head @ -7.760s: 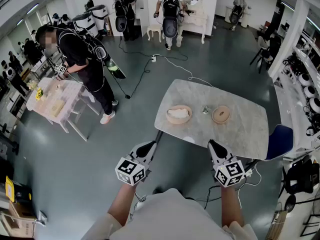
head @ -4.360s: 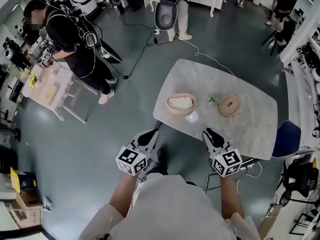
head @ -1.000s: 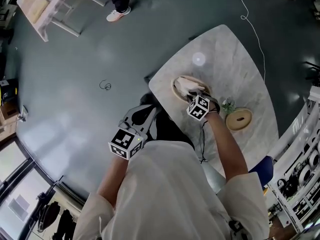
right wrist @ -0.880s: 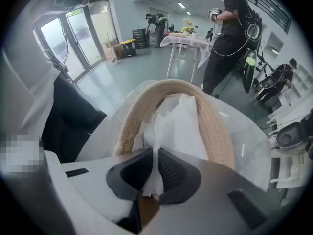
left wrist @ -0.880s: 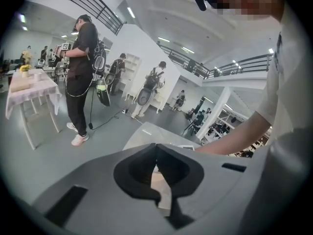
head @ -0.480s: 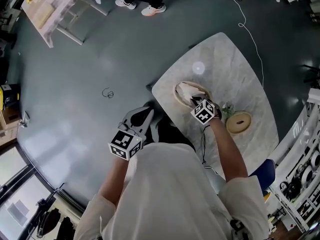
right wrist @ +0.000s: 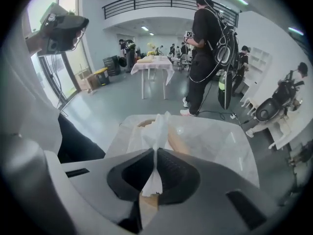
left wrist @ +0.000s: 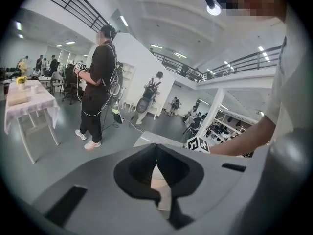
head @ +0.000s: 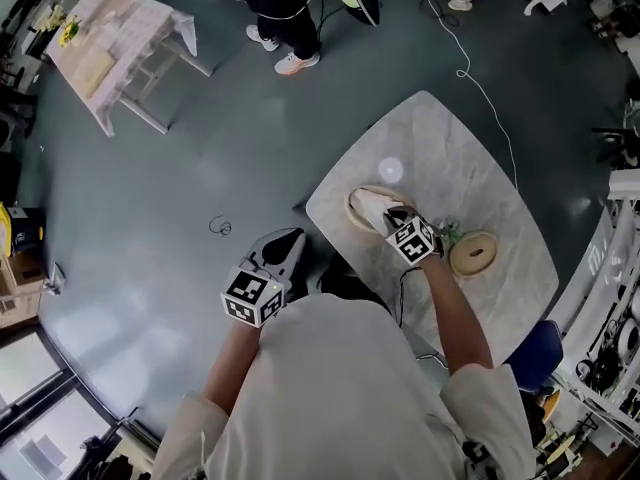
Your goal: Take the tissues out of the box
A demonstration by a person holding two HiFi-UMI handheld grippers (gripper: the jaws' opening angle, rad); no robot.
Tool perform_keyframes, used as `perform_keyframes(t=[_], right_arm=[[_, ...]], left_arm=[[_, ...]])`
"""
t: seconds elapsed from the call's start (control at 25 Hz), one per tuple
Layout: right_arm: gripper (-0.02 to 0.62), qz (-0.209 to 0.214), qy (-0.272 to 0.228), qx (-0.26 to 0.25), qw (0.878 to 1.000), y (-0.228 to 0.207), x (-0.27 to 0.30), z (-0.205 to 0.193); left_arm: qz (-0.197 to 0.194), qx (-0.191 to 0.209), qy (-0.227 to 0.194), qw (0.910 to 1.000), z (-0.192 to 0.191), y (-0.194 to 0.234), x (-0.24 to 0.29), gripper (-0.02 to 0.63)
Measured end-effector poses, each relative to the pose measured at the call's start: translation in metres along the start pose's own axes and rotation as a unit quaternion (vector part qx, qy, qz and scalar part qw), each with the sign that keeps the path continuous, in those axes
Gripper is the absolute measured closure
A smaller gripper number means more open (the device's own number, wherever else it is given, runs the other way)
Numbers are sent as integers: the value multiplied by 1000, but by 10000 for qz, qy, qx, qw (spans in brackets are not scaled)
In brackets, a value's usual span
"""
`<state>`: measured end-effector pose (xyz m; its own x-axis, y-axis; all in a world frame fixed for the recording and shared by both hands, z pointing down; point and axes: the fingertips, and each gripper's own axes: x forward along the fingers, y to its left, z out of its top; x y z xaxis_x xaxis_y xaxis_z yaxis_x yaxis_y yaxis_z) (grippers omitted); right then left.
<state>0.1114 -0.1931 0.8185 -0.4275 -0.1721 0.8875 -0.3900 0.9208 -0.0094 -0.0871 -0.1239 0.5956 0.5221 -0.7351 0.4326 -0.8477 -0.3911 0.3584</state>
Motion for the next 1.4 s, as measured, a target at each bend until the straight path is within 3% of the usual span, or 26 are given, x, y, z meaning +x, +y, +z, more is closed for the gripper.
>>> perform_keyframes(t=[0.2,0.44,0.88,1.4], right_arm=[[552,-342,-431,556,9969,-6,-31,10],[552,-762,-1208,1281,9814,-12,-77,29],[552,-1634,-2375,1829,9399,-8,-193,73],[552,-2307,-3416,2303,8815,17,-312,82]], left_arm=[[-244,194,-60,9995,11,-9,-3,597],[-551,429,-81,9975,19,-15,2,597],[-1155,749,-104,9904,46,-29,14,597],[-1820,1102,-63,9771,63,-75,34,597]])
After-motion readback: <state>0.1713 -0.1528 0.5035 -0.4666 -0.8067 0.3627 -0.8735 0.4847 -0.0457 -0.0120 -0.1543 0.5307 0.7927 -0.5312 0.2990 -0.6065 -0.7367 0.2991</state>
